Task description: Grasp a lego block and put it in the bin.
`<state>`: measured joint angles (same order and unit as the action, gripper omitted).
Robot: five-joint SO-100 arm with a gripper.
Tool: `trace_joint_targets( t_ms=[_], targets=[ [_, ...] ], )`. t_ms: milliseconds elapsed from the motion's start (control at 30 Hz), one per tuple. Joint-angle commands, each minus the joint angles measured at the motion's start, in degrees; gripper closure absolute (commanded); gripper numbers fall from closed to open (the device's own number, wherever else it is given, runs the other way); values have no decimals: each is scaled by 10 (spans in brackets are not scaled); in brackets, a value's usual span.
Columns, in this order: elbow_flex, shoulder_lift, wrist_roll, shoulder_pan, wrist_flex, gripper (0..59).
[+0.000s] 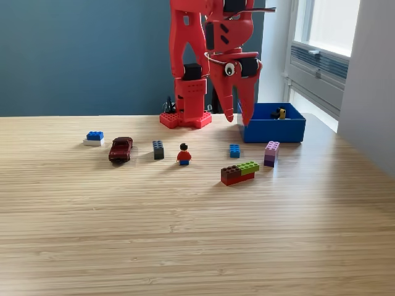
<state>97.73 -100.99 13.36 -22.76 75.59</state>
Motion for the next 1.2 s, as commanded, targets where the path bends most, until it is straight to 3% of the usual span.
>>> trace_joint_targets(
  t_ms=[33,267,533,733,1200],
  targets=[
    [-40,11,11,-44,-4,322],
    [-134,178,12,-69,28,321],
    [-211,293,25,-95,39,313],
    [-251,329,24,-113,40,305],
    [-241,335,-5,-123,40,286]
  ],
)
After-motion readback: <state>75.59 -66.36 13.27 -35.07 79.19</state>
